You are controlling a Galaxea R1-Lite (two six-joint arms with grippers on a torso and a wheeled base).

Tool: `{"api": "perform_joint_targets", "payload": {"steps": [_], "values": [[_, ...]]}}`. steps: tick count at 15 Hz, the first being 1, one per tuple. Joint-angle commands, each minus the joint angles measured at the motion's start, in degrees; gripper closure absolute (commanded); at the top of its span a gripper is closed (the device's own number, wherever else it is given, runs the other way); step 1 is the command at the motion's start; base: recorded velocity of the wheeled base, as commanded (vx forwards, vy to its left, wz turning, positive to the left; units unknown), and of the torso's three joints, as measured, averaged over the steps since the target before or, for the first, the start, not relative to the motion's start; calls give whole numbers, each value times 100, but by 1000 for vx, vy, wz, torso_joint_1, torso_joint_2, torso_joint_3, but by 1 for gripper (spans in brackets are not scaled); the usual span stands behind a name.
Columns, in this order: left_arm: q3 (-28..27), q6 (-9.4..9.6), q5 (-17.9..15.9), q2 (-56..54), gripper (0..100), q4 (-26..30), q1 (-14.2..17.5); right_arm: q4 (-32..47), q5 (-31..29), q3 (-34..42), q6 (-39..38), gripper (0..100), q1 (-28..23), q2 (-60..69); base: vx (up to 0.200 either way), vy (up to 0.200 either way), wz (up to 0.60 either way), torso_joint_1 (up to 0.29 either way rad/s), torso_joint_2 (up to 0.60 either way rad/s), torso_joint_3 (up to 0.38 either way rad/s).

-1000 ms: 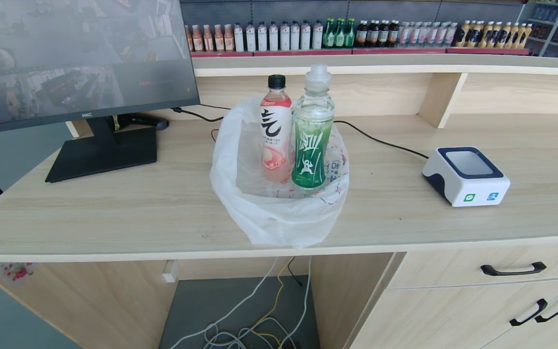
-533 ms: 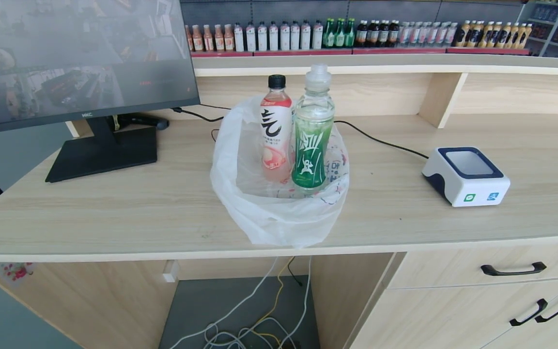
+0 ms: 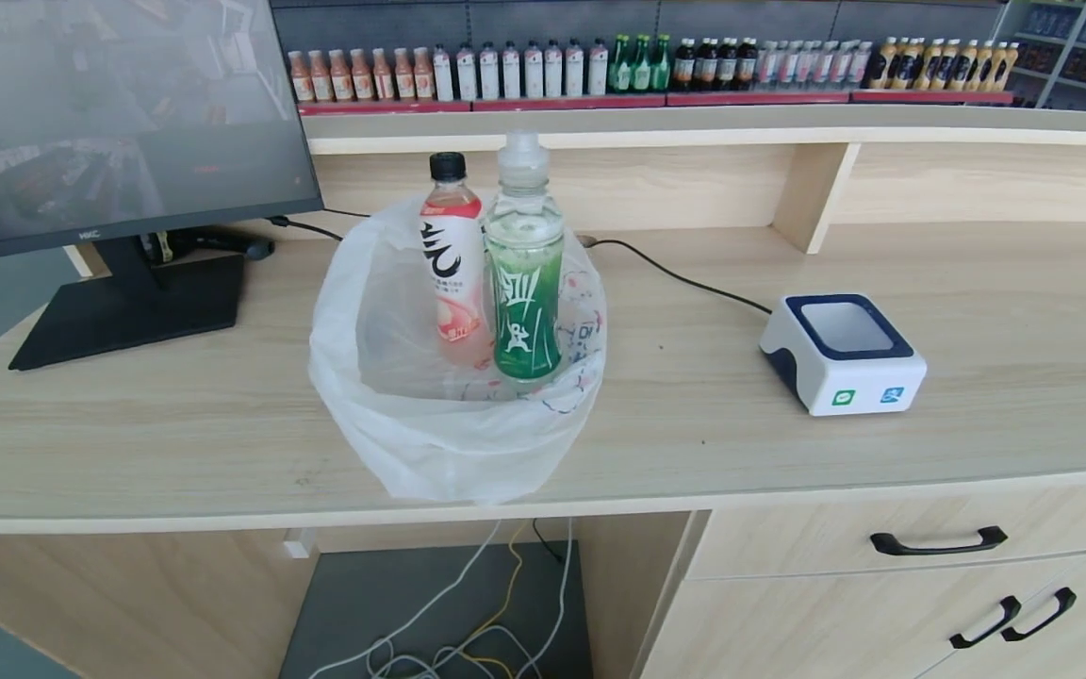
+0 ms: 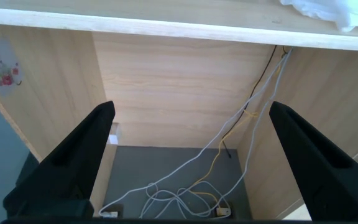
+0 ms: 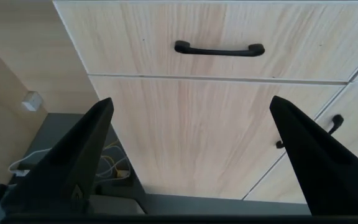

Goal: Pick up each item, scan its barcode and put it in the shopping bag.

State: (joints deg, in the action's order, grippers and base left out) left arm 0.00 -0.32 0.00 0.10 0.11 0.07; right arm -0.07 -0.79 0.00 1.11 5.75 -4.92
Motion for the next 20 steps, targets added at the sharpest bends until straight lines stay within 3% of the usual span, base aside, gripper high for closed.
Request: {"api": "perform_joint_targets", "payload": {"steps": [1,14,20], "values": [[0,-3,0,-1,0,-2,1,-1,0,0,3,0,5,-44,0,-200,0,7,2,-2],[0,-12,0,-1,0,-2,1,-1,0,0,3,0,5,-44,0,-200,0,2,3,2],[0,14,0,-1,0,-2,1,-1,0,0,12,0,5,-44,0,0,0,0,0,0]]}}
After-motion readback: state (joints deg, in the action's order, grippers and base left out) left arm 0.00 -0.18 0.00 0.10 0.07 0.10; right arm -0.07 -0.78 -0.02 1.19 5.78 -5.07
